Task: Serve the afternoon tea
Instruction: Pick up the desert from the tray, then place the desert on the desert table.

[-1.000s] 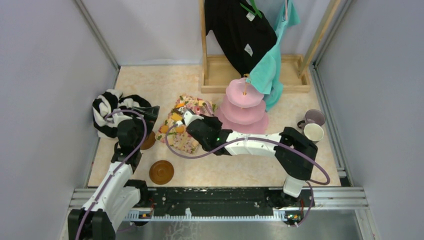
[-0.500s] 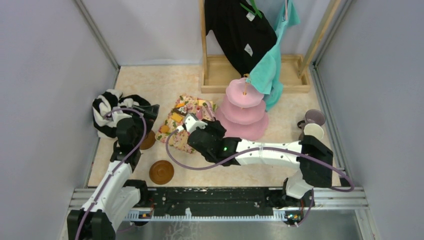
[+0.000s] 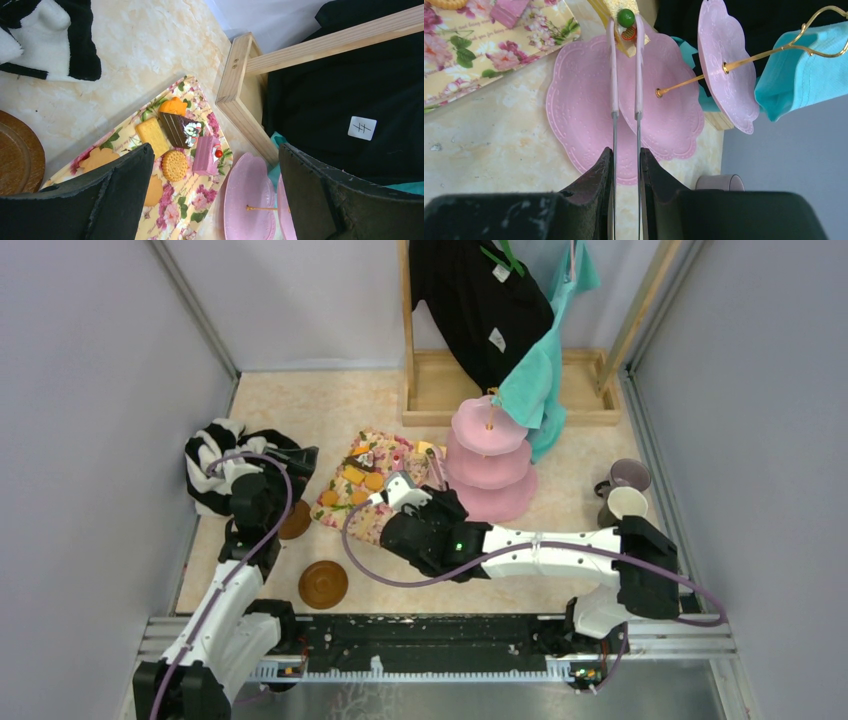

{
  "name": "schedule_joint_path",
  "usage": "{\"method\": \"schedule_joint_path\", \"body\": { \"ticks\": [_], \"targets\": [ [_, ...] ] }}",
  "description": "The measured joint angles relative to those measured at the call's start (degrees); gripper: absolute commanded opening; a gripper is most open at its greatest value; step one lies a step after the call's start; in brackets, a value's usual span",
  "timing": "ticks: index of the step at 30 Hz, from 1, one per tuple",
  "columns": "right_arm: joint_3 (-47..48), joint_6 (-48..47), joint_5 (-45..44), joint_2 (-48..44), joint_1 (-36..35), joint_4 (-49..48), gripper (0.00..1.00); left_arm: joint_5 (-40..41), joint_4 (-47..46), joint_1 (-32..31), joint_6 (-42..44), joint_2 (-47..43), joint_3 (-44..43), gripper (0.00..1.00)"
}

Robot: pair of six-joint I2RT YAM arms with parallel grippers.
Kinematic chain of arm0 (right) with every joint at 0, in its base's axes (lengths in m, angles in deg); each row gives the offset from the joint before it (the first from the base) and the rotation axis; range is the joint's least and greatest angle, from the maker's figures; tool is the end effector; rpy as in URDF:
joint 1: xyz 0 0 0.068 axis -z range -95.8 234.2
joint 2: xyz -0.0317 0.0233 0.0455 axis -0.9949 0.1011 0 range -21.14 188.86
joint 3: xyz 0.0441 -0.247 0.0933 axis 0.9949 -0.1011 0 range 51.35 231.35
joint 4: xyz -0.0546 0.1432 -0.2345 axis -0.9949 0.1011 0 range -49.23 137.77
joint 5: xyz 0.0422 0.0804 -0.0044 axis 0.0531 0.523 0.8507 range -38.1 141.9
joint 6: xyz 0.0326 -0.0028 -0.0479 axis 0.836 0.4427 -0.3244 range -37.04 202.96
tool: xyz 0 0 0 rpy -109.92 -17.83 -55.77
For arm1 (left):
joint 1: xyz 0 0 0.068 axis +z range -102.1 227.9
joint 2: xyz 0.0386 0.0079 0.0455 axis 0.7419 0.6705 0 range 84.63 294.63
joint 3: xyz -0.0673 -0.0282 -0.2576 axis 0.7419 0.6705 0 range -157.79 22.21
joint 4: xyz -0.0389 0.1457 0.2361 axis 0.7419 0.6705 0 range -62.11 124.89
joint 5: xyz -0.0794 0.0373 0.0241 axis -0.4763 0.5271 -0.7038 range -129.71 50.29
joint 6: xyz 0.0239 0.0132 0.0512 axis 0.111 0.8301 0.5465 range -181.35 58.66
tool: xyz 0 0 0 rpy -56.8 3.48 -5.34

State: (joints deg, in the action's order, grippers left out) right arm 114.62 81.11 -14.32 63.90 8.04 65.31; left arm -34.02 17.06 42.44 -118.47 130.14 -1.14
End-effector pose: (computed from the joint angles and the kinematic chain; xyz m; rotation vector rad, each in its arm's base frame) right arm 0.1155 0.3099 0.2632 -0.7826 1.7297 -0.5098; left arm 0.2192 -0.0167 0.2311 -0.8599 1.6057 -0.6975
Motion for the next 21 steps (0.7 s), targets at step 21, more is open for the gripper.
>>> {"method": "schedule_joint_path", "body": {
  "ticks": [21],
  "targets": [
    [-2.3, 10.6, -4.2, -2.6, -0.2, 10.4, 0.0, -1.3, 0.1, 0.0, 0.2, 0.0, 0.0, 0.99]
  ]
}}
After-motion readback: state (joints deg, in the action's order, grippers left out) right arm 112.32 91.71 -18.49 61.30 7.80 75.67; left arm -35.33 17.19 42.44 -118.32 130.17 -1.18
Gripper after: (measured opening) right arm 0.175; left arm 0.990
